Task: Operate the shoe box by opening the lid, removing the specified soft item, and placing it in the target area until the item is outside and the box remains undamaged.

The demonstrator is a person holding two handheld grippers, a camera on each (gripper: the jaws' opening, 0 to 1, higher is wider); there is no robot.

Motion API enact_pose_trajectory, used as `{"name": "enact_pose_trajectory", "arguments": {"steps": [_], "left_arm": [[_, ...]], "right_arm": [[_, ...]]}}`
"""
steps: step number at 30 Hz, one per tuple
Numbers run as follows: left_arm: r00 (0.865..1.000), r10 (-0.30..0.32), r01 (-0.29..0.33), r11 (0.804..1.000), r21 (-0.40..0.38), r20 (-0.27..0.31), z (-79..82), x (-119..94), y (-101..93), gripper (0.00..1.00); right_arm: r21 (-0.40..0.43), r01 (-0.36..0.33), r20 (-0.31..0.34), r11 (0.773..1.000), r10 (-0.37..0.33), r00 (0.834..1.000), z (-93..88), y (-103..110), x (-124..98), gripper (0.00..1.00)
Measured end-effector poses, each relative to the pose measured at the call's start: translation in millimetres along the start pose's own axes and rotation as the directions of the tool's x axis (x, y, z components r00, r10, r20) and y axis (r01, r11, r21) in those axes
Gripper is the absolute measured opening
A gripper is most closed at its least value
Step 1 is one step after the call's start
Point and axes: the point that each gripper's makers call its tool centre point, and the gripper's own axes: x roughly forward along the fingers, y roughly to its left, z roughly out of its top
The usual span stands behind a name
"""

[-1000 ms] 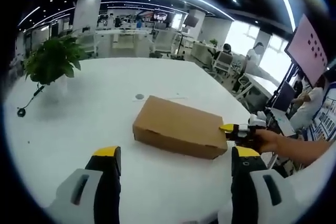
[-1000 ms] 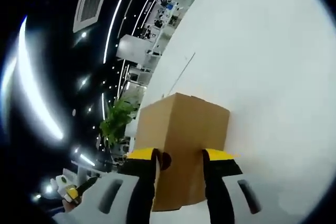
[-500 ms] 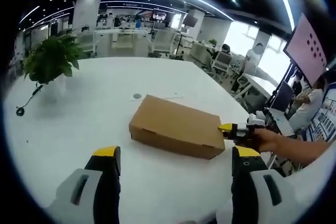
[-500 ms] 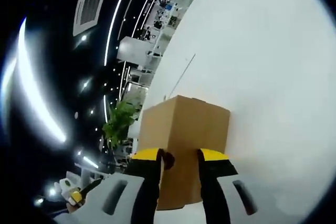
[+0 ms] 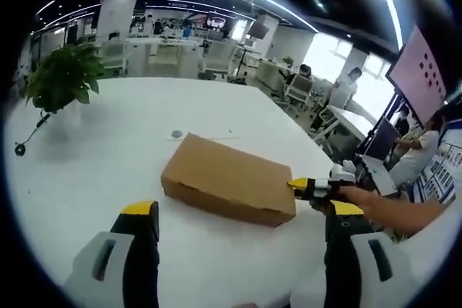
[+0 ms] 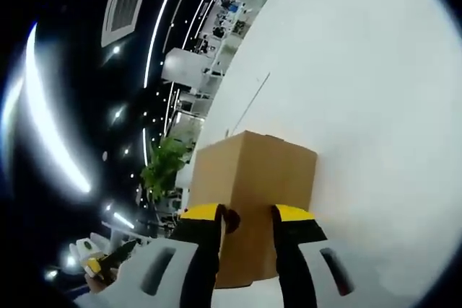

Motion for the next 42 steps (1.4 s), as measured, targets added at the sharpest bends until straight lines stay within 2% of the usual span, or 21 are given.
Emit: {"name": "enact_pose_trajectory", "arguments": {"steps": [6,9,14,23,28,33,35,36,42], "left_arm": [[1.0,0.003,-0.003,1.0,0.017,0.01,15.2,11,-2.6,0.98],[1.0,0.007,-0.007,0.999,0.047,0.009,19.0,14,-1.6,0.99],[1.0,0.021,-0.022,0.998,0.052,0.019,28.6,16,4.4,0.99],[0.999,0.024,-0.025,0.999,0.028,0.032,28.9,16,5.4,0.99],[0.996,-0.002,-0.001,0.999,0.037,0.087,50.2,24,9.2,0.99],[0.997,-0.055,0.056,0.998,-0.009,0.051,52.8,38,15.4,0.99],[0.997,-0.07,0.07,0.997,-0.03,0.013,49.9,44,20.6,0.99],[0.997,-0.076,0.075,0.997,-0.031,-0.019,46.2,47,23.2,0.98],[0.993,-0.103,0.102,0.995,-0.017,-0.058,45.7,64,35.4,0.99]], "right_arm": [[-0.01,-0.009,-0.009,1.0,0.009,1.0,1.0,-1,1,0.27],[-0.012,-0.007,-0.011,1.0,0.007,1.0,1.1,-1,1,0.27],[-0.004,-0.014,-0.029,1.0,0.014,0.999,2.2,-3,2,0.27],[-0.022,-0.023,-0.059,0.999,0.022,0.998,0.9,-2,1,0.27],[-0.02,-0.021,-0.044,1.0,0.02,0.999,1.7,-1,1,0.27],[-0.025,-0.012,-0.037,1.0,0.011,0.999,2.5,-1,1,0.27],[-0.026,-0.007,-0.031,1.0,0.006,0.999,2.8,0,1,0.27],[-0.027,-0.004,-0.028,1.0,0.003,1.0,2.8,0,1,0.27],[-0.027,-0.001,-0.031,1.0,0.0,1.0,2.7,1,2,0.27]]}}
